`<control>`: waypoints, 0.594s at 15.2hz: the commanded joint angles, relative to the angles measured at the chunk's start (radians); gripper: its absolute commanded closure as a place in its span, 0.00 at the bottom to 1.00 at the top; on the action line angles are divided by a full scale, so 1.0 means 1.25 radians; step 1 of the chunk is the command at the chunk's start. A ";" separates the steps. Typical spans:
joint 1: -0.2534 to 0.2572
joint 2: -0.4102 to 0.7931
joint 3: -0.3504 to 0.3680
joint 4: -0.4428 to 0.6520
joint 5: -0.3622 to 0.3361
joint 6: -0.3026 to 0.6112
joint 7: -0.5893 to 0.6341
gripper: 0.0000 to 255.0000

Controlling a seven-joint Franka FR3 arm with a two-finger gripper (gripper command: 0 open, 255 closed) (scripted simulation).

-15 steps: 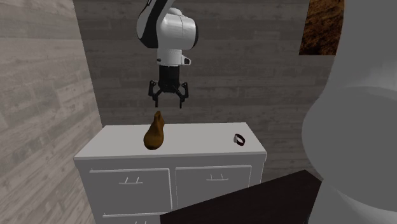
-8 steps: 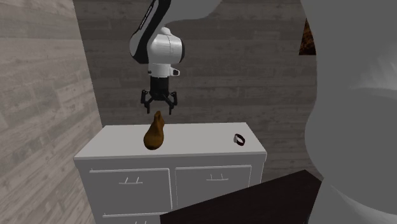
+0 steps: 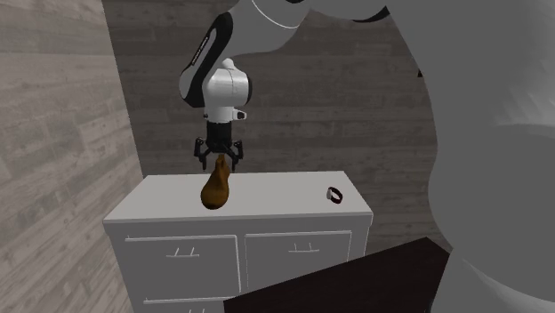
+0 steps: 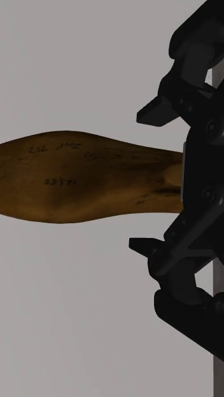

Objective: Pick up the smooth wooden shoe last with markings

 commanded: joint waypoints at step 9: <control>0.003 0.019 -0.001 0.005 -0.001 0.014 0.001 1.00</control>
